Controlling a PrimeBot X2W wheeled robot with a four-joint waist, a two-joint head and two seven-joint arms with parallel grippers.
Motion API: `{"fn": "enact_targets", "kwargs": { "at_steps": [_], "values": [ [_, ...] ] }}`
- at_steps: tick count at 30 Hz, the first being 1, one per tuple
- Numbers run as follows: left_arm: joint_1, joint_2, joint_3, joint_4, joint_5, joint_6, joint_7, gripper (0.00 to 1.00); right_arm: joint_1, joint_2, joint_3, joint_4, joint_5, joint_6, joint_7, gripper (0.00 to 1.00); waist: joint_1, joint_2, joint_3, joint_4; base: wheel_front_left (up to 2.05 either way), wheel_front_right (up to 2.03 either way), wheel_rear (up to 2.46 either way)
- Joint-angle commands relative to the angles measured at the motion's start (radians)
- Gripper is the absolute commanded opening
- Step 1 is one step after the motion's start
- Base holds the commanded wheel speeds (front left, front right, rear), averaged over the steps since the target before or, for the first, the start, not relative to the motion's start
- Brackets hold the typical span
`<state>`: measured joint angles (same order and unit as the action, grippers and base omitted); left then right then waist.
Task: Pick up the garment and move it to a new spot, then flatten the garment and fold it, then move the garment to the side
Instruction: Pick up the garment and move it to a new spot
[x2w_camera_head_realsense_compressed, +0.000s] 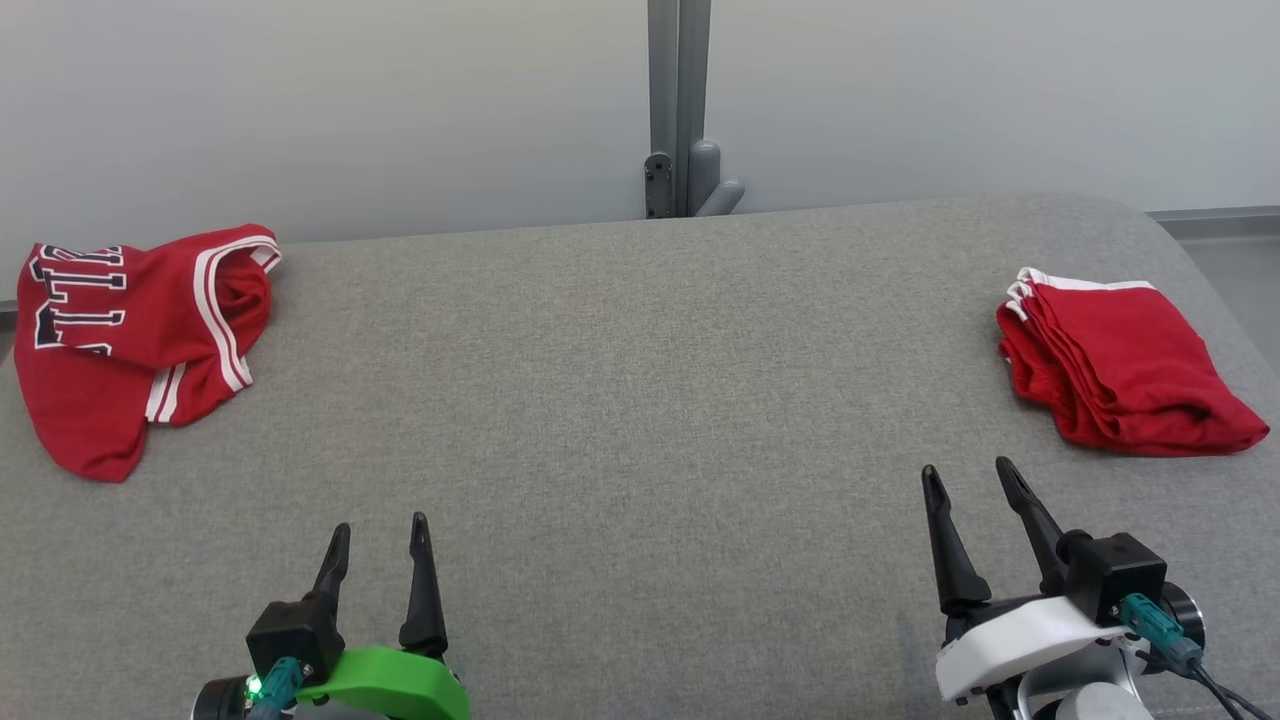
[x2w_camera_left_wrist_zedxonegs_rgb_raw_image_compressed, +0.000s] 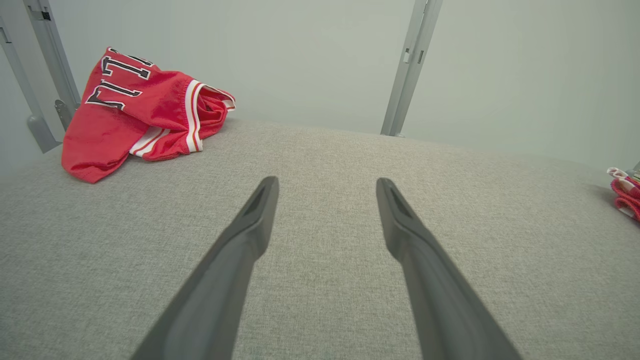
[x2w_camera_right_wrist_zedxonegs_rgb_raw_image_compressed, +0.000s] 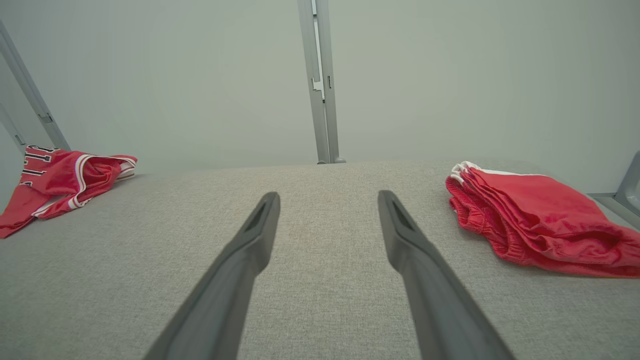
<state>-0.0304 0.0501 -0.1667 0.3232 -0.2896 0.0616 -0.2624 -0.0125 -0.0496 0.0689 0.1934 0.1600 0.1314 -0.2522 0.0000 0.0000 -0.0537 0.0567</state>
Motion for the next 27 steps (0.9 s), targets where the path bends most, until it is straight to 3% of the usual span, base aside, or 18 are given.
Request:
{"fn": "enact_targets", "kwargs": {
  "at_steps": [1, 13, 20, 27],
  "values": [
    [0.012, 0.001, 0.000, -0.001, 0.003, 0.007, -0.002, 1.00, 0.009, -0.002, -0.001, -0.005, 0.005, -0.001, 0.001, 1.00, 0.0000, 0.0000, 0.000, 0.000, 0.00, 0.00, 0.00],
    [-0.003, 0.002, -0.001, -0.005, 0.005, 0.007, -0.002, 1.00, 0.012, -0.002, -0.004, -0.021, 0.009, -0.002, 0.001, 1.00, 0.0000, 0.0000, 0.004, 0.043, 0.00, 0.00, 0.00],
    [-0.019, 0.002, 0.003, -0.014, 0.020, 0.005, -0.002, 1.00, 0.019, -0.002, -0.003, -0.037, 0.025, -0.002, 0.000, 1.00, 0.0000, 0.0000, 0.007, 0.159, 0.00, 0.00, 0.00],
    [-0.014, 0.007, 0.025, -0.024, 0.032, 0.000, -0.003, 1.00, 0.012, -0.002, 0.001, -0.044, 0.033, -0.002, -0.003, 1.00, 0.0000, 0.0000, 0.009, 0.336, 0.00, 0.00, 0.00]
  ]
}}
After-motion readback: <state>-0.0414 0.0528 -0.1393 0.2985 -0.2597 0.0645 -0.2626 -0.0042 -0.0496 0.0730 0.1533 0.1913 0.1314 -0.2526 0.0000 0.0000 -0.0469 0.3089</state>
